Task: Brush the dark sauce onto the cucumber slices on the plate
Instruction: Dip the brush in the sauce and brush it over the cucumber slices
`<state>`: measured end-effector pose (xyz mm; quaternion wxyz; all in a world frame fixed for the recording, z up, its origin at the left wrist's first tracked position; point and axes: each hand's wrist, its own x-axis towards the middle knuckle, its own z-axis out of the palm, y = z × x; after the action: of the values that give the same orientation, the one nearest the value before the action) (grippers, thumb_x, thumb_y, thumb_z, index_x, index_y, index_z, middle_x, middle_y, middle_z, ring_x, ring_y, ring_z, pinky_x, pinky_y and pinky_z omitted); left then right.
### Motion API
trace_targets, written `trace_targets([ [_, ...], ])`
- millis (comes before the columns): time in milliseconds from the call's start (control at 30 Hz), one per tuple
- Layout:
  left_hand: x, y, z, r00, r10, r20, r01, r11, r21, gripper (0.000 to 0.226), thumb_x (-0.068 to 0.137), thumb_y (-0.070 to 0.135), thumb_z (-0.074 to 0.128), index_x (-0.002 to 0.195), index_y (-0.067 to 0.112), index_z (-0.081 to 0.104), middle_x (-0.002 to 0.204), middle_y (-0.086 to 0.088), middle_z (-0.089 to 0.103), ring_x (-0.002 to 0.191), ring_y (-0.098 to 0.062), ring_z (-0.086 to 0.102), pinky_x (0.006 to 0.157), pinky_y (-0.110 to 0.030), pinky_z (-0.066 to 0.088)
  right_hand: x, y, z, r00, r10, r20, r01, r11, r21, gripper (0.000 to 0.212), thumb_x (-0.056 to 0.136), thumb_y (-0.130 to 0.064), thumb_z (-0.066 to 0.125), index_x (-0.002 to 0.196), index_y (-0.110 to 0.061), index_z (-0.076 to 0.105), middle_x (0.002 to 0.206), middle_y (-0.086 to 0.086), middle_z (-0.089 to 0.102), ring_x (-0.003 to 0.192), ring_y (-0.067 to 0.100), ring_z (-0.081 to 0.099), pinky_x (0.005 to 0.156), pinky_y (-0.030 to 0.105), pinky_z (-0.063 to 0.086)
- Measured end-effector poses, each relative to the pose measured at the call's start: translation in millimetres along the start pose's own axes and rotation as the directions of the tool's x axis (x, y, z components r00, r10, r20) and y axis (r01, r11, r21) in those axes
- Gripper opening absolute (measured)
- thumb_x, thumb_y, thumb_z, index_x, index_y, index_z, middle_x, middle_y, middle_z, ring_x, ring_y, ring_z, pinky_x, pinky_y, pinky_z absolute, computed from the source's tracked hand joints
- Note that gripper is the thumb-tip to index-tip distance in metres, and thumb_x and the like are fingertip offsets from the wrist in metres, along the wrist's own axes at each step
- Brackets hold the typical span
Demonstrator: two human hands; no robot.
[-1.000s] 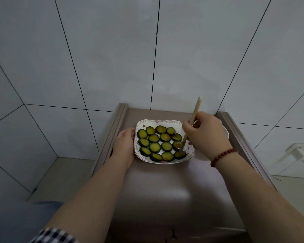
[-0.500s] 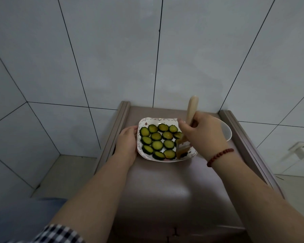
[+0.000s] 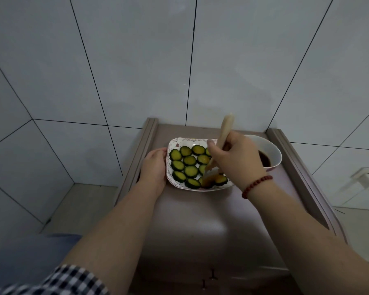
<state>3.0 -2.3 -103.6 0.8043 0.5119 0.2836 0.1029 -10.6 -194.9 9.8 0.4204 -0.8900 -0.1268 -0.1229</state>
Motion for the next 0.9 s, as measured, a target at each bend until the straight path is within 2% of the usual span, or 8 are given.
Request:
trace_targets([
  [167, -0.4, -1.3, 1.6, 1.0, 0.013, 0.019, -0.013, 1.0, -0.02, 0.035, 0.105, 0.006, 0.056, 0.128, -0.009, 0.078, 0.113, -0.024, 0.081, 0.106, -0.035, 0.077, 0.094, -0.045, 0.065, 3.9, -5.9, 3.7, 0.997, 0.012, -0.08, -0.006, 0.997, 0.079, 0.034, 0.083, -0.039, 0.067, 0.066, -0.01, 0.059, 0.055, 0.003, 0.066, 0.052, 0.019, 0.068, 0.047, 0.032, 0.057],
  [233, 1.1, -2.1, 1.3, 1.0, 0.019, 0.015, -0.018, 1.0, -0.018, 0.034, 0.105, 0.007, 0.056, 0.125, -0.007, 0.081, 0.116, -0.025, 0.081, 0.11, -0.037, 0.076, 0.103, -0.053, 0.063, 3.4, -7.2, 8.4, 0.998, 0.014, -0.055, -0.01, 0.997, 0.082, 0.035, 0.083, -0.039, 0.066, 0.067, -0.009, 0.059, 0.055, 0.005, 0.066, 0.052, 0.02, 0.067, 0.048, 0.038, 0.058],
  [333, -0.6, -1.6, 1.4, 1.0, 0.019, 0.023, -0.018, 1.0, -0.005, 0.031, 0.105, 0.007, 0.056, 0.096, 0.006, 0.086, 0.103, -0.021, 0.084, 0.105, -0.036, 0.077, 0.098, -0.049, 0.063, 4.2, -7.7, 12.2, 0.999, 0.026, 0.043, -0.027, 0.999, 0.02, 0.03, 0.086, -0.036, 0.065, 0.073, -0.01, 0.06, 0.061, 0.005, 0.068, 0.057, 0.022, 0.069, 0.054, 0.042, 0.06],
  [433, -1.4, -1.2, 1.6, 1.0, 0.028, 0.014, -0.028, 1.0, -0.007, 0.029, 0.107, 0.007, 0.054, 0.111, 0.002, 0.082, 0.123, -0.025, 0.081, 0.112, -0.037, 0.077, 0.098, -0.046, 0.064, 6.9, -6.8, 11.0, 0.999, 0.031, -0.017, -0.029, 0.997, 0.078, 0.028, 0.085, -0.036, 0.067, 0.072, -0.012, 0.06, 0.06, 0.002, 0.068, 0.055, 0.017, 0.069, 0.048, 0.035, 0.06],
  [533, -3.3, -0.2, 1.7, 1.0, 0.024, 0.01, -0.024, 1.0, -0.017, 0.029, 0.107, 0.005, 0.056, 0.119, -0.003, 0.081, 0.118, -0.026, 0.082, 0.109, -0.037, 0.077, 0.089, -0.04, 0.065, 5.2, -4.4, 11.1, 0.999, 0.013, 0.038, -0.014, 1.0, 0.022, 0.029, 0.087, -0.037, 0.065, 0.071, -0.013, 0.059, 0.061, 0.002, 0.067, 0.057, 0.018, 0.068, 0.05, 0.033, 0.058],
  [633, -3.0, -0.4, 1.3, 1.0, 0.023, 0.004, -0.023, 1.0, -0.021, 0.038, 0.107, 0.004, 0.055, 0.136, -0.009, 0.076, 0.135, -0.032, 0.078, 0.116, -0.041, 0.076, 0.097, -0.046, 0.064, 5.4, -2.9, 7.1, 0.999, 0.025, 0.022, -0.026, 1.0, 0.015, 0.029, 0.086, -0.035, 0.066, 0.067, -0.017, 0.056, 0.058, -0.001, 0.065, 0.055, 0.016, 0.067, 0.045, 0.022, 0.053],
  [833, -0.2, -1.5, 1.6, 1.0, 0.01, -0.009, -0.01, 1.0, -0.002, 0.036, 0.106, 0.003, 0.053, 0.129, -0.006, 0.079, 0.136, -0.031, 0.078, 0.133, -0.05, 0.074, 0.112, -0.059, 0.063, 2.9, -1.6, -2.2, 0.995, 0.057, 0.076, -0.06, 0.998, 0.033, 0.026, 0.089, -0.033, 0.066, 0.075, -0.012, 0.06, 0.064, 0.004, 0.07, 0.058, 0.02, 0.07, 0.05, 0.031, 0.057],
  [900, 1.6, -1.9, 1.2, 1.0, 0.006, 0.002, -0.006, 1.0, 0.011, 0.039, 0.104, 0.004, 0.055, 0.132, -0.008, 0.078, 0.141, -0.033, 0.076, 0.135, -0.052, 0.073, 0.116, -0.064, 0.06, 9.5, -1.1, -15.2, 0.995, 0.08, -0.062, -0.072, 0.988, 0.134, 0.026, 0.087, -0.032, 0.068, 0.074, -0.01, 0.061, 0.062, 0.005, 0.07, 0.055, 0.019, 0.07, 0.047, 0.033, 0.058],
])
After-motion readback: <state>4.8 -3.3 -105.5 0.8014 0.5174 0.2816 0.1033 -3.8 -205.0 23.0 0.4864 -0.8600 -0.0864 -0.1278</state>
